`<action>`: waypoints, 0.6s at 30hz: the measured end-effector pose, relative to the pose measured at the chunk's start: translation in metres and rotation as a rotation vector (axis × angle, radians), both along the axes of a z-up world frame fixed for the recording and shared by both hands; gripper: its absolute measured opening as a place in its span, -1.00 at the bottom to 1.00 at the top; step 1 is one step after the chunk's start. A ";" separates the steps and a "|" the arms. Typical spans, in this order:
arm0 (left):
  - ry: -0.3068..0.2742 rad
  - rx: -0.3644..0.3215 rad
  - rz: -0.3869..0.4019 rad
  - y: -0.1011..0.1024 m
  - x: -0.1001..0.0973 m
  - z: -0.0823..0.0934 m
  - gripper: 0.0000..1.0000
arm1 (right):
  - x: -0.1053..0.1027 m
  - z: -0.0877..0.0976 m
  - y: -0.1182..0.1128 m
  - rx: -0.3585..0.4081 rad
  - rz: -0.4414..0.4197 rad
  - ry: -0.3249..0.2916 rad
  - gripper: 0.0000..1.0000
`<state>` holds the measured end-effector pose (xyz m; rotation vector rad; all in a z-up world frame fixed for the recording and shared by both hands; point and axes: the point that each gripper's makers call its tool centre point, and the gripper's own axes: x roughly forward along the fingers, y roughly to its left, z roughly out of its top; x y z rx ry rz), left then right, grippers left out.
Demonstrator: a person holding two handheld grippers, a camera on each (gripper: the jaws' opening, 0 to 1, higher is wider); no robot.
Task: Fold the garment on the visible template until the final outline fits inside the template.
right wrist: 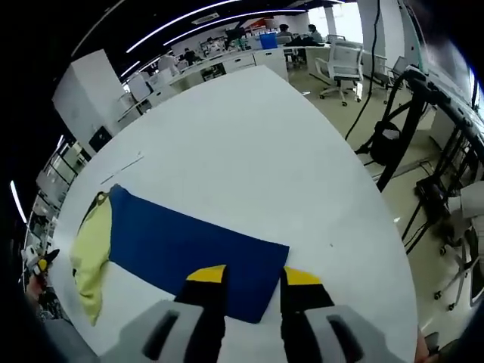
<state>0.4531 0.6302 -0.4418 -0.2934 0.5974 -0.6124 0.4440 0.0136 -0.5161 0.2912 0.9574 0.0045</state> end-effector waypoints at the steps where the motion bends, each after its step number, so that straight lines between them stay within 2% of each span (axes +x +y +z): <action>1: 0.001 0.001 0.000 0.001 0.000 0.000 0.74 | -0.001 0.000 0.002 0.003 0.010 -0.002 -0.41; 5: 0.000 0.001 0.002 0.002 0.000 0.000 0.74 | -0.003 -0.001 0.008 -0.011 0.042 -0.025 -0.02; 11: -0.004 -0.001 0.001 0.002 0.000 0.001 0.74 | -0.002 -0.001 0.012 -0.008 0.064 -0.055 0.30; 18: -0.006 -0.003 0.002 0.003 0.001 0.001 0.74 | -0.002 0.005 0.019 -0.010 0.086 -0.102 0.58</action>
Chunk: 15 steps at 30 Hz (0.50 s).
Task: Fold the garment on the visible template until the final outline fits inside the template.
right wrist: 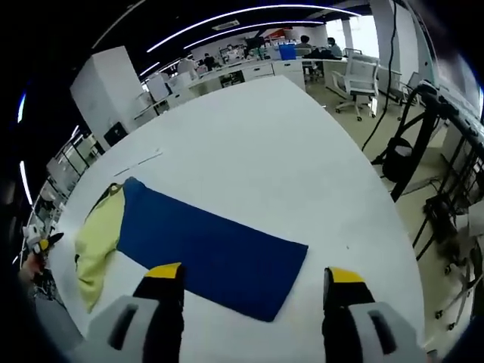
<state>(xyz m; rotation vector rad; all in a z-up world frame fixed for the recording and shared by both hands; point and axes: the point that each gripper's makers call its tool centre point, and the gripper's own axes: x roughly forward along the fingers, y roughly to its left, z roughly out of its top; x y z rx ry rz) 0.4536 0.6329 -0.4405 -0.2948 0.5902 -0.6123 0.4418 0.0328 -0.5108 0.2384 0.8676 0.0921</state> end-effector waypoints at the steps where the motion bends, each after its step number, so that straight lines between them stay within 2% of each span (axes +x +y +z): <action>1: 0.004 0.001 -0.001 0.000 0.000 -0.002 0.74 | -0.001 0.000 0.000 0.000 -0.001 0.005 0.61; 5: 0.007 0.002 -0.003 0.000 -0.002 -0.004 0.74 | -0.003 0.004 0.007 0.009 0.007 -0.014 0.72; 15: 0.035 0.019 -0.024 -0.005 -0.008 -0.020 0.67 | -0.010 0.013 0.034 0.038 0.058 -0.036 0.75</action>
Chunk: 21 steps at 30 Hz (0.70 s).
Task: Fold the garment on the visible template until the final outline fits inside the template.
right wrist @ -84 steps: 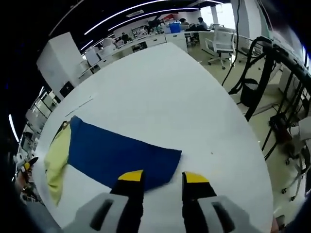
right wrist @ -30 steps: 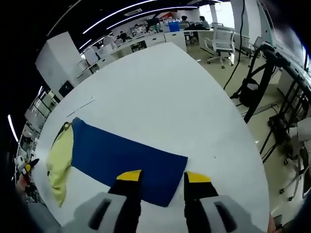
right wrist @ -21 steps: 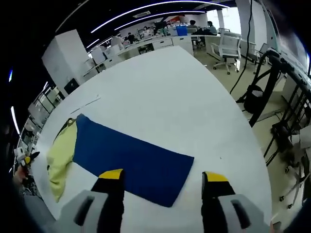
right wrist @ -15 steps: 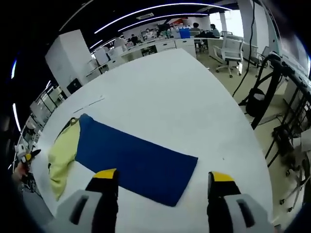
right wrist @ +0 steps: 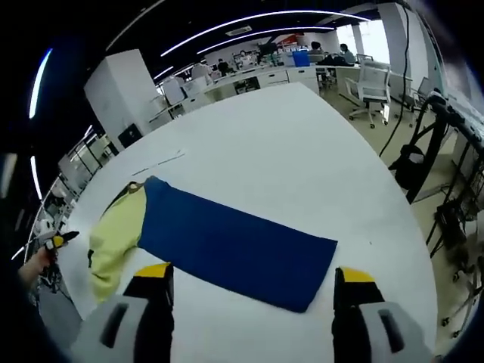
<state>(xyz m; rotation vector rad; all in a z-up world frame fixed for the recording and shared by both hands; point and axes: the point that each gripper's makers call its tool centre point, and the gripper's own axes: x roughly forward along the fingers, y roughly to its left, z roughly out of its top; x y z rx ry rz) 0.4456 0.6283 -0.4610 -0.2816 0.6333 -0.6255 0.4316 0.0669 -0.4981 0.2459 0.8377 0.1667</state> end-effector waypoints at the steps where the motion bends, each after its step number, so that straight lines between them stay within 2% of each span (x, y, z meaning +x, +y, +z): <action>1: 0.003 0.002 -0.005 -0.001 -0.002 -0.002 0.66 | 0.000 0.001 0.002 0.002 0.006 -0.004 0.75; 9: 0.005 0.020 -0.043 -0.011 -0.013 -0.008 0.53 | -0.008 0.005 0.011 0.000 0.022 -0.004 0.72; 16: 0.027 0.027 -0.083 -0.027 -0.024 -0.022 0.35 | -0.014 0.002 0.018 -0.001 0.040 0.011 0.69; 19: 0.048 0.011 -0.087 -0.034 -0.027 -0.028 0.24 | -0.016 0.001 0.019 0.005 0.038 0.014 0.68; 21: 0.074 -0.015 -0.089 -0.038 -0.029 -0.031 0.08 | -0.017 -0.001 0.019 0.004 0.039 0.020 0.68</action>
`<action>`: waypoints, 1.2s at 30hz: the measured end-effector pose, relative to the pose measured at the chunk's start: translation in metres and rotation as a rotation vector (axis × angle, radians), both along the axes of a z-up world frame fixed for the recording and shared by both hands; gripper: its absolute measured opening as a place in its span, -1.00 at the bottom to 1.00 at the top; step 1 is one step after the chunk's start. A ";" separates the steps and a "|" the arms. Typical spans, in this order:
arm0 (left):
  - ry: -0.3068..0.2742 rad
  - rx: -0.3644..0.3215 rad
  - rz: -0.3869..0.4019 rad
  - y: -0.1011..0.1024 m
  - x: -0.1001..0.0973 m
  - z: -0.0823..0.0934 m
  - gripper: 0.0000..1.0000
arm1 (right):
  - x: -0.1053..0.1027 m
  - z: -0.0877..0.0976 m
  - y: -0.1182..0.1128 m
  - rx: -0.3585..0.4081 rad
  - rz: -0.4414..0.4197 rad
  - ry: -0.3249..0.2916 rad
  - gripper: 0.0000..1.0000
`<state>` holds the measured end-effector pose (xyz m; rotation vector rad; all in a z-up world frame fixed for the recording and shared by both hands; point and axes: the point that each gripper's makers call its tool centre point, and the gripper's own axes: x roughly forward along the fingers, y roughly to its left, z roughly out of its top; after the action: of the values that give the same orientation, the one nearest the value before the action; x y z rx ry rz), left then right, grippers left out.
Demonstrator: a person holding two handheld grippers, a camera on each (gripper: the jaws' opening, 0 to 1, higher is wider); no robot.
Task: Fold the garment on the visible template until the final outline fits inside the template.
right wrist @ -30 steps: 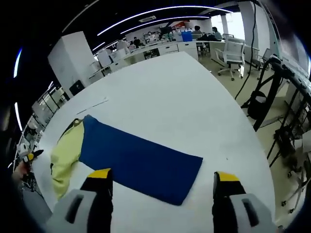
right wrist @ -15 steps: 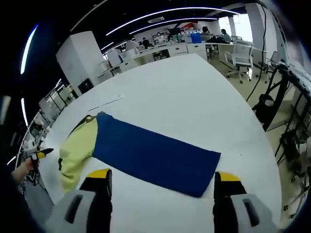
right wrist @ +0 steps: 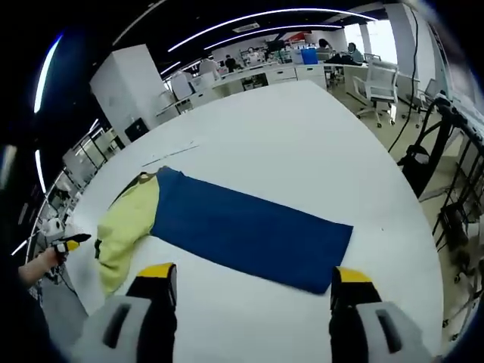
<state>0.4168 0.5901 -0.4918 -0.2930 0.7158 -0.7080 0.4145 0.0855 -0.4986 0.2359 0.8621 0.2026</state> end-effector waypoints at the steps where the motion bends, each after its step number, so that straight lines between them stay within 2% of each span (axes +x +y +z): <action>1: 0.010 -0.009 0.002 -0.001 0.001 -0.003 0.00 | -0.001 -0.001 0.000 0.002 0.000 0.003 0.68; 3: 0.012 -0.007 0.005 -0.003 0.001 -0.005 -0.01 | -0.002 -0.001 0.000 0.002 0.001 0.005 0.66; 4: 0.017 -0.001 0.013 -0.003 0.003 -0.008 0.00 | -0.007 0.004 0.012 0.001 0.002 0.005 0.66; 5: 0.024 0.002 0.023 -0.001 0.004 -0.011 -0.01 | -0.008 0.005 0.013 0.002 0.002 0.005 0.66; 8: 0.041 -0.030 0.124 0.010 0.021 -0.013 -0.01 | -0.016 0.010 0.025 -0.004 0.003 0.010 0.64; 12: 0.040 -0.030 0.181 0.022 0.040 -0.015 -0.06 | -0.020 0.014 0.030 0.001 -0.003 0.010 0.64; 14: 0.036 -0.061 0.214 0.026 0.050 -0.013 -0.11 | -0.022 0.016 0.033 0.002 -0.003 0.009 0.64; 20: 0.029 -0.039 0.228 0.030 0.062 -0.020 -0.28 | -0.024 0.017 0.032 0.003 -0.003 0.013 0.62; 24: 0.038 0.007 0.214 0.028 0.061 -0.031 -0.47 | -0.020 0.013 0.019 0.010 -0.012 0.011 0.60; 31: 0.019 0.040 0.235 0.034 0.069 -0.036 -0.83 | -0.023 0.011 0.013 0.009 -0.021 0.016 0.57; 33: 0.021 0.044 0.248 0.037 0.071 -0.037 -0.99 | -0.023 0.011 0.012 0.012 -0.023 0.013 0.56; 36: 0.022 0.014 0.270 0.039 0.073 -0.031 -1.00 | -0.025 0.009 0.010 0.011 -0.022 0.018 0.53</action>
<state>0.4899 0.6290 -0.5224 -0.3769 0.6862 -0.4442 0.3890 0.0958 -0.4899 0.2581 0.8759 0.1851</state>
